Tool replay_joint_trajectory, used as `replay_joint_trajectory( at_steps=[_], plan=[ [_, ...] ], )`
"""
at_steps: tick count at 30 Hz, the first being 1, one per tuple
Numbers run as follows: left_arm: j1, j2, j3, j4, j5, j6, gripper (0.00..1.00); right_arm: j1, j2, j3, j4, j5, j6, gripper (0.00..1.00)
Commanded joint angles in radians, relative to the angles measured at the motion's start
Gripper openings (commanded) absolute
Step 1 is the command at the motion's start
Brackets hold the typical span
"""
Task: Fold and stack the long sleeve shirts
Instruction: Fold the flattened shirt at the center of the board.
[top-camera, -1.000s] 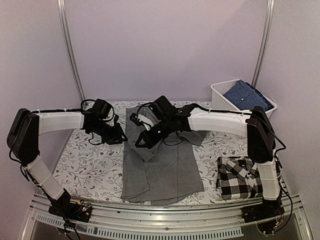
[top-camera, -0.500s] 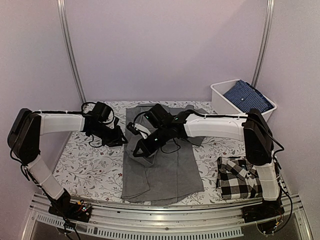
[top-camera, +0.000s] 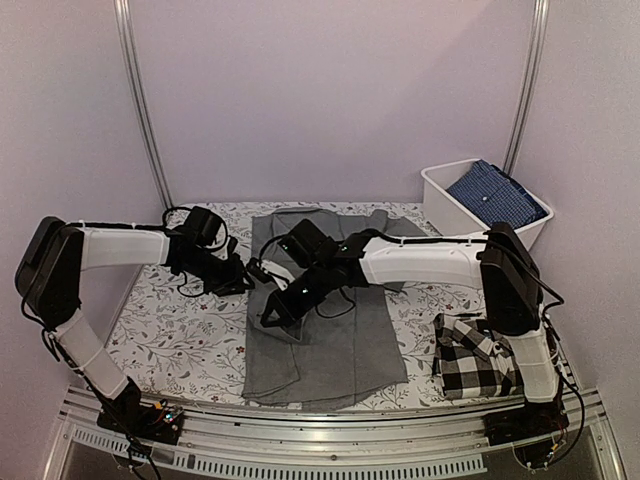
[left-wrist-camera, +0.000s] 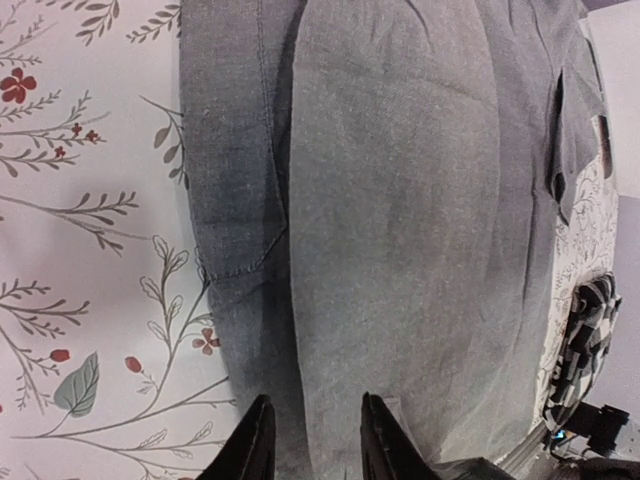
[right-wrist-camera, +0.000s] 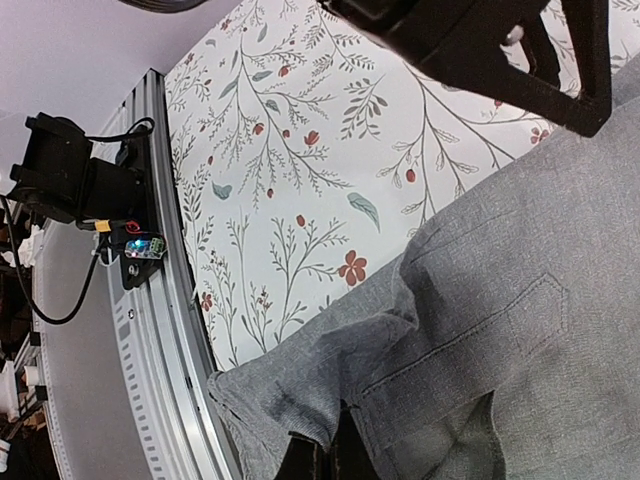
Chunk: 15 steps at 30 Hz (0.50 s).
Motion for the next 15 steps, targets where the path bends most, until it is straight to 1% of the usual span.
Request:
replay_joint_trajectory(
  at_steps=[1, 15],
  plan=[
    [0.016, 0.013, -0.011, 0.023, 0.008, 0.018, 0.29, 0.016, 0.03, -0.005, -0.015, -0.009, 0.009, 0.0],
    [0.018, 0.036, -0.016, 0.033, 0.015, 0.022, 0.29, 0.041, 0.031, -0.043, -0.024, -0.012, 0.011, 0.0]
  ],
)
